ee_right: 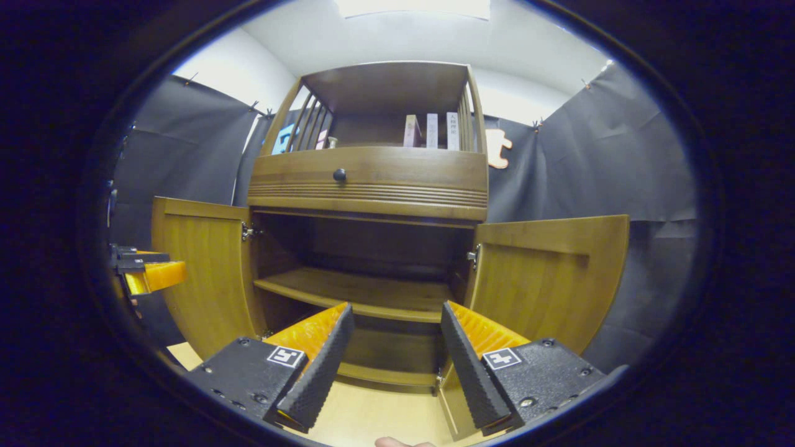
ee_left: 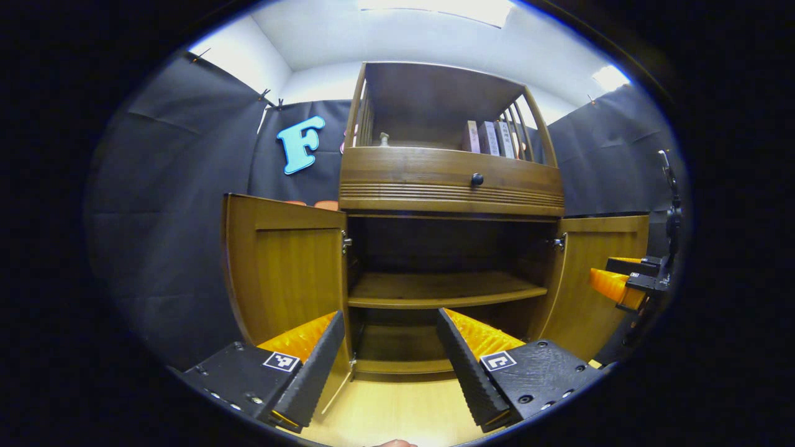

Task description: Open the right door of the double-door shoe cabinet with the right hand, and open the left door with the left hand.

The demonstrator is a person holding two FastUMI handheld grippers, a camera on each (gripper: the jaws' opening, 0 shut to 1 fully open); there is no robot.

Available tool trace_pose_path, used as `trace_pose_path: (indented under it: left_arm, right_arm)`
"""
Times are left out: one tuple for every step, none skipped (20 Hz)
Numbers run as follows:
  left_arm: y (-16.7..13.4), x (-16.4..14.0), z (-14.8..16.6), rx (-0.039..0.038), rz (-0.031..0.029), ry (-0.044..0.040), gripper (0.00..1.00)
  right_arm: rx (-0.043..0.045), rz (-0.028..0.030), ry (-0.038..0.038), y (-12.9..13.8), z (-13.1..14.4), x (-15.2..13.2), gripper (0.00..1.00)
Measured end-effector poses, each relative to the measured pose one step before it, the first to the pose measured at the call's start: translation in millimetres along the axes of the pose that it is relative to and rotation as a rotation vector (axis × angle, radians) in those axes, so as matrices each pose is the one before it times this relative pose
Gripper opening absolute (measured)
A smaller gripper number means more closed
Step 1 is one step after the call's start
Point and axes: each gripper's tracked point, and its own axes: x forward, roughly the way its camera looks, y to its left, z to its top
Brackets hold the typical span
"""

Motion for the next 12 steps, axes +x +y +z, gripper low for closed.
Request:
trace_pose_path:
  left_arm:
    - [-5.80,1.16,4.25,0.00485,-0.00946,-0.00792,0.98]
    - [-5.98,0.66,3.09,0.00360,-0.00747,-0.00759,0.97]
    - [-4.81,1.18,3.50,0.00312,-0.00785,-0.00721,0.96]
    - [-4.99,1.71,3.15,0.00105,-0.00849,-0.00574,0.95]
    - [-4.34,1.70,2.22,0.00083,-0.00538,-0.00381,0.95]
    - [-3.76,0.28,1.44,-0.00044,-0.00417,0.00001,0.95]
    - [-3.87,0.73,1.40,0.00113,-0.00465,-0.00100,1.00]
    - [-2.39,0.89,1.84,-0.00020,0.00056,-0.00159,0.95]
    - [-2.59,1.02,1.57,-0.00287,-0.00092,-0.00121,0.95]
    - [-3.77,0.73,0.22,-0.00545,-0.00293,0.00479,1.00]
    - [-2.38,0.79,-0.24,-0.00331,-0.00267,0.00164,1.00]
    - [-0.68,0.80,0.11,0.00067,0.00514,0.00027,1.00]
  right_arm:
    - [0.00136,-0.00172,-0.00254,-1.21,1.70,-0.93,0.95]
    - [0.00148,-0.00283,-0.00266,-1.57,2.25,-1.16,0.95]
    - [0.00187,-0.00114,-0.00236,-0.80,1.96,-1.66,0.95]
    - [0.00262,-0.00137,-0.00432,-0.82,2.66,-1.36,0.95]
    - [0.00360,-0.00218,-0.00421,-1.92,2.43,-1.45,0.95]
    - [0.00331,0.00224,-0.00474,0.45,2.48,-1.75,0.95]
    - [0.00109,-0.00006,-0.00343,0.18,1.62,-0.81,0.95]
    - [-0.00078,-0.00253,-0.00221,-0.73,1.35,-0.55,0.95]
    - [-0.00206,-0.00372,-0.00250,-0.69,1.44,0.45,0.95]
    - [-0.00321,-0.00300,-0.00076,-0.69,1.10,-0.26,0.95]
    - [-0.00379,0.00029,-0.00124,0.91,0.47,-1.17,0.95]
    - [-0.00244,-0.00273,-0.00215,-0.56,1.63,-1.51,0.95]
